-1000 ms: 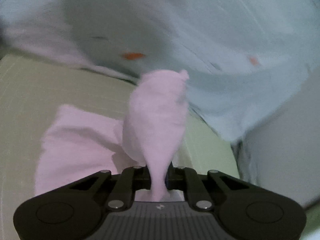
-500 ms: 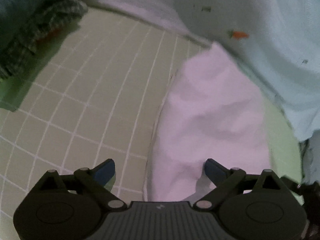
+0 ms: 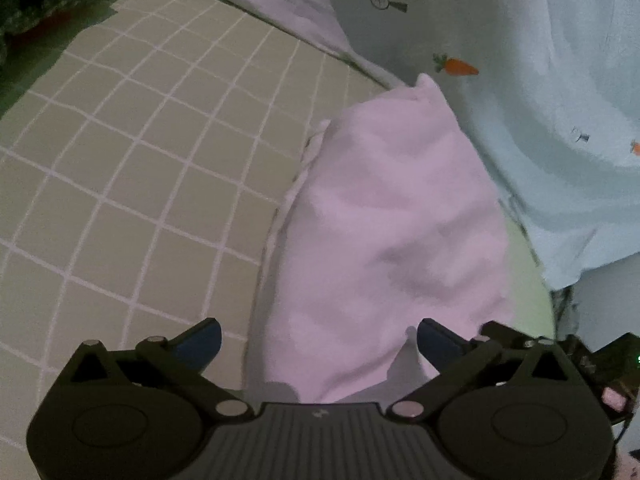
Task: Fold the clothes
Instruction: 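Lift the folded shirt with both grippers and carry it onto the clothes stack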
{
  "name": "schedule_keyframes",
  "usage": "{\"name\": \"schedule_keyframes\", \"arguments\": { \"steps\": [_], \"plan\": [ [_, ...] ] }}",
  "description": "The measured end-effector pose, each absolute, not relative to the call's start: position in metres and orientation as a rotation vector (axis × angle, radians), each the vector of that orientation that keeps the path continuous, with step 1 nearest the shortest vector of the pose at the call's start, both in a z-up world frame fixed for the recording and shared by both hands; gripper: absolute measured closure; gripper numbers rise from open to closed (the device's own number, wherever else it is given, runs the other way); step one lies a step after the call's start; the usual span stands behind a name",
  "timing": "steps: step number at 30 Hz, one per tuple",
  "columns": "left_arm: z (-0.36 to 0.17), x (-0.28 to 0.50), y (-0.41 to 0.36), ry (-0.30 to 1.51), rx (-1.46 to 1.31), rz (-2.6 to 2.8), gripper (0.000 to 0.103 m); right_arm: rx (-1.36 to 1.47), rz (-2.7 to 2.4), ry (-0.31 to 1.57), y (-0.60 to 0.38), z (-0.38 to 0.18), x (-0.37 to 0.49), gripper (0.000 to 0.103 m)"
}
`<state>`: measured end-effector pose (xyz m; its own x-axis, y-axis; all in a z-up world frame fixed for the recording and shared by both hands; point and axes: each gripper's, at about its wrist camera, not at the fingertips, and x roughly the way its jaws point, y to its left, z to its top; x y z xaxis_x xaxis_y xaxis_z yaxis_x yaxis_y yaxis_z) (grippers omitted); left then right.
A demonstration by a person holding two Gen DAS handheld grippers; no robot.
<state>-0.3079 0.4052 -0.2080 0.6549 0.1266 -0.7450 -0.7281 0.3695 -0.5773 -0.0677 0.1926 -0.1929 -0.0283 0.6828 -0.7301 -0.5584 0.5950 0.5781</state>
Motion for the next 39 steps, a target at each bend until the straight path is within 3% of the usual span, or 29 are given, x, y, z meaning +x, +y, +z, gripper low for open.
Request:
{"name": "schedule_keyframes", "arguments": {
  "steps": [6,9,11,13,15,17,27,39],
  "plan": [
    [-0.207,-0.293,0.389,0.640,-1.066,0.576,0.026,0.080,1.001,1.241,0.201,-0.190,-0.076,0.000],
    [-0.204,-0.290,0.377,0.641,-1.043,0.593,0.043,0.054,1.011,1.199,0.197,-0.184,-0.085,0.019],
    [-0.199,-0.290,0.373,0.635,-1.039,0.606,0.053,0.050,1.013,1.159,0.191,-0.178,-0.092,0.042],
    [-0.191,-0.292,0.369,0.620,-1.047,0.596,0.064,0.058,1.031,1.135,0.185,-0.168,-0.098,0.055],
    [-0.183,-0.293,0.368,0.598,-1.055,0.576,0.069,0.075,1.044,1.130,0.181,-0.158,-0.101,0.060],
    [-0.174,-0.296,0.366,0.586,-1.054,0.572,0.071,0.095,1.062,1.126,0.178,-0.149,-0.104,0.064],
    [-0.097,-0.343,0.369,0.481,-0.923,0.633,0.071,0.196,1.205,1.092,0.200,-0.092,-0.136,0.064],
    [0.074,-0.490,0.467,0.327,-0.619,0.812,0.071,0.376,1.560,1.046,0.360,-0.017,-0.239,0.064]
  ]
}}
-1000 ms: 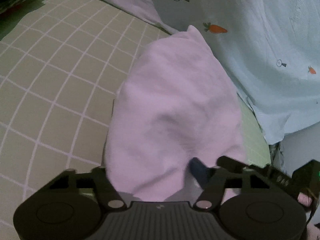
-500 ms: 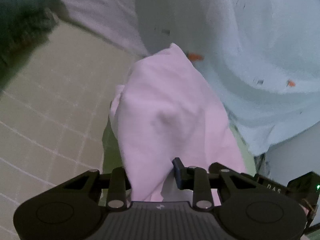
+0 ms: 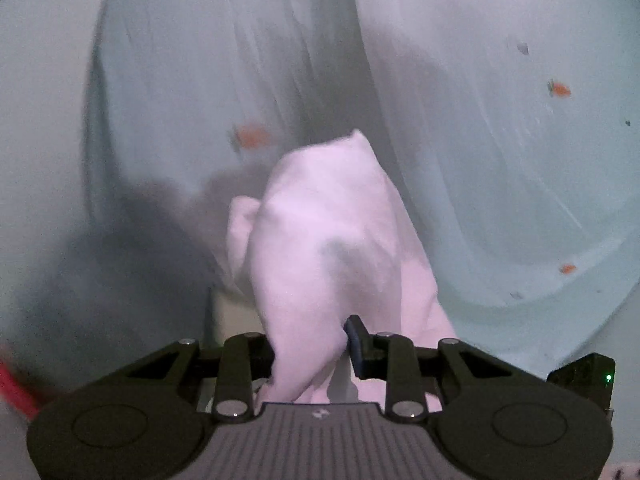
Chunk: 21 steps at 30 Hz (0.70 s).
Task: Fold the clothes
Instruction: 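Lift the folded shirt with both grippers and carry it onto the clothes stack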
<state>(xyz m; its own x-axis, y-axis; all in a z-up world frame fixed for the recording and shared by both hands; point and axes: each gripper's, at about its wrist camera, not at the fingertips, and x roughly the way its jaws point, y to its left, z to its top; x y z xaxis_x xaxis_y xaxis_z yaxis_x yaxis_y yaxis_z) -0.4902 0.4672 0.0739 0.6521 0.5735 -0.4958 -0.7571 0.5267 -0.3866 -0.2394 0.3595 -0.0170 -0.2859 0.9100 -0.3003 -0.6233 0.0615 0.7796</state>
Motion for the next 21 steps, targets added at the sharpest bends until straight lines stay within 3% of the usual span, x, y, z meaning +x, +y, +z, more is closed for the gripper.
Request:
{"name": "schedule_keyframes", "arguments": {
  "steps": [3,5,7,9,15,21],
  "plan": [
    [0.110,-0.518,0.501,0.323,-0.503,0.907,0.071,0.471,1.611,1.112,0.415,-0.013,-0.266,0.064],
    [0.114,-0.534,0.529,0.322,-0.469,0.989,0.063,0.495,1.603,1.143,0.452,-0.020,-0.282,0.063],
    [0.093,-0.545,0.557,0.327,-0.461,1.109,0.045,0.482,1.570,1.182,0.487,-0.033,-0.294,0.058],
    [0.060,-0.555,0.586,0.366,-0.469,1.243,0.034,0.406,1.482,1.257,0.518,-0.060,-0.302,0.055],
    [-0.059,-0.577,0.627,0.507,-0.686,1.403,0.033,0.332,1.425,1.322,0.557,-0.112,-0.303,0.043],
    [-0.073,-0.584,0.609,0.371,-0.748,1.439,0.020,0.222,1.467,1.271,0.566,-0.109,-0.310,0.036]
  ]
}}
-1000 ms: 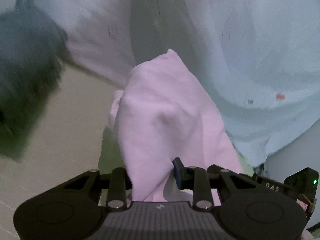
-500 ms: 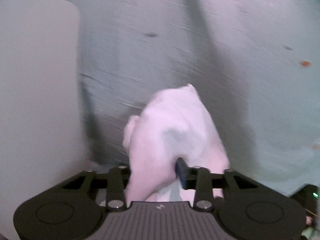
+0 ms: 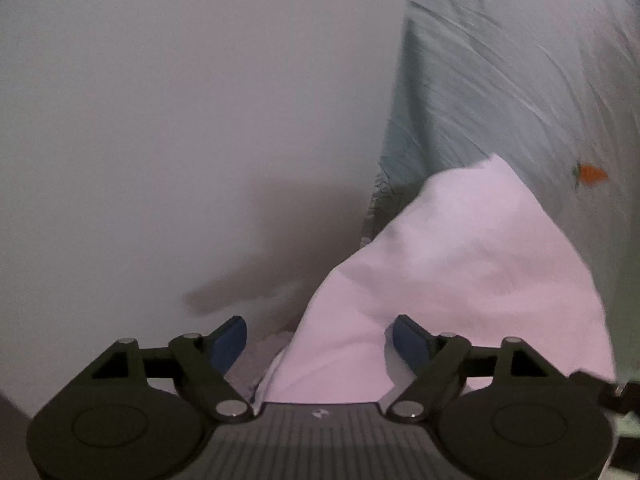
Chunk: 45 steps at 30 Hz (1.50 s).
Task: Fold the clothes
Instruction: 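Lift the folded shirt with both grippers and carry it onto the clothes stack, then release the shirt on the stack and withdraw both grippers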
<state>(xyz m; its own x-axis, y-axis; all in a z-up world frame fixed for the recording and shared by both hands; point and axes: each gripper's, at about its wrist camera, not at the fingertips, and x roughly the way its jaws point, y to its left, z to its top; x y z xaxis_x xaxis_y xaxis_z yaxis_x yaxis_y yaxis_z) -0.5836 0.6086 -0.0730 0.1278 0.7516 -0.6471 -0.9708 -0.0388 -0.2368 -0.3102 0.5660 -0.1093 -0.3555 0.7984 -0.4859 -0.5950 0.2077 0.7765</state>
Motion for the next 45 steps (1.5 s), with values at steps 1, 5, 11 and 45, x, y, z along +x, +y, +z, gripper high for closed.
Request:
{"name": "schedule_keyframes", "arguments": {
  "steps": [1,5,11,45],
  "plan": [
    [-0.074,-0.584,0.607,0.347,-0.773,1.443,0.018,0.219,1.467,1.273,0.565,-0.109,-0.309,0.036],
    [-0.071,-0.573,0.587,0.337,-0.738,1.495,0.016,0.163,1.451,1.273,0.559,-0.107,-0.301,0.025],
    [-0.050,-0.550,0.533,0.309,-0.661,1.568,0.006,0.109,1.448,1.147,0.525,-0.083,-0.295,0.006],
    [-0.015,-0.438,0.173,0.395,-0.506,1.529,0.000,-0.349,1.462,0.537,0.179,-0.037,-0.340,0.000]
  ]
}}
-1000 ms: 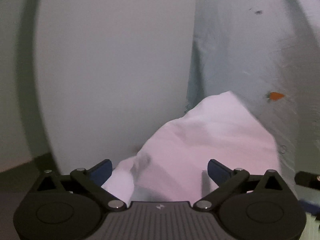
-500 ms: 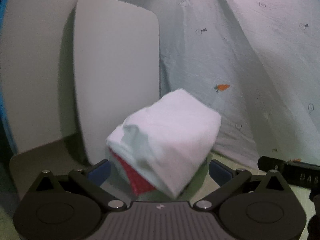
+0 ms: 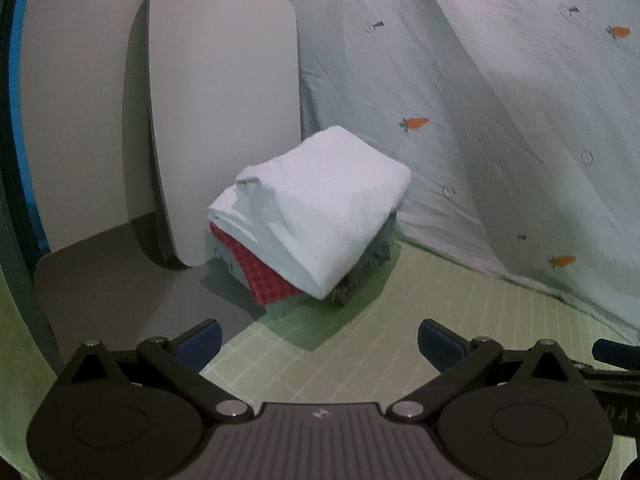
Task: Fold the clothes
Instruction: 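Release the shirt on the stack and withdraw both grippers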
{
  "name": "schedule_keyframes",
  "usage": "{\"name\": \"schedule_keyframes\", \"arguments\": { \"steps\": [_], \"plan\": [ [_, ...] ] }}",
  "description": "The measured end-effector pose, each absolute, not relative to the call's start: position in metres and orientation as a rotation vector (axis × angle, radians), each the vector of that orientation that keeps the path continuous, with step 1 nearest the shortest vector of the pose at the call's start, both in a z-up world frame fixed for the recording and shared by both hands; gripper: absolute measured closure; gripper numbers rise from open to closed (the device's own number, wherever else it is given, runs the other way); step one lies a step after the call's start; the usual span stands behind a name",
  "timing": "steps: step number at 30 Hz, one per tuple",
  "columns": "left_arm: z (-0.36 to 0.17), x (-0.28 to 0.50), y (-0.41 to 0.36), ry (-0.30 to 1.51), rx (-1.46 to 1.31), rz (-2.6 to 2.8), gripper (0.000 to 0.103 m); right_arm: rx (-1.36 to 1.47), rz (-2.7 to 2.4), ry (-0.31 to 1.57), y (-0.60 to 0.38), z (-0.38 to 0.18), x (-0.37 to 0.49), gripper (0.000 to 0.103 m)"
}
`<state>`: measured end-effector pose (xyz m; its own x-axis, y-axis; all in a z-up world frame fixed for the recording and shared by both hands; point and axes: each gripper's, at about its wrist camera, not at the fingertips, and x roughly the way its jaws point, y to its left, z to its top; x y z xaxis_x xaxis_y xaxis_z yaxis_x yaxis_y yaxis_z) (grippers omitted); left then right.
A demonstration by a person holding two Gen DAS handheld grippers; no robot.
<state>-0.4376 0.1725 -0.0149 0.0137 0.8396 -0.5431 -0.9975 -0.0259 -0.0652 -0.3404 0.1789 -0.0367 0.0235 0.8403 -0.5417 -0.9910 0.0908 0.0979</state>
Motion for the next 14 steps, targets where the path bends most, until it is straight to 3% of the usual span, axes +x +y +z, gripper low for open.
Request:
{"name": "schedule_keyframes", "arguments": {
  "steps": [14],
  "plan": [
    [-0.013,-0.443,0.160,0.410,-0.487,1.507,0.000,-0.349,1.448,0.531,0.164,-0.039,-0.346,0.000]
  ]
}}
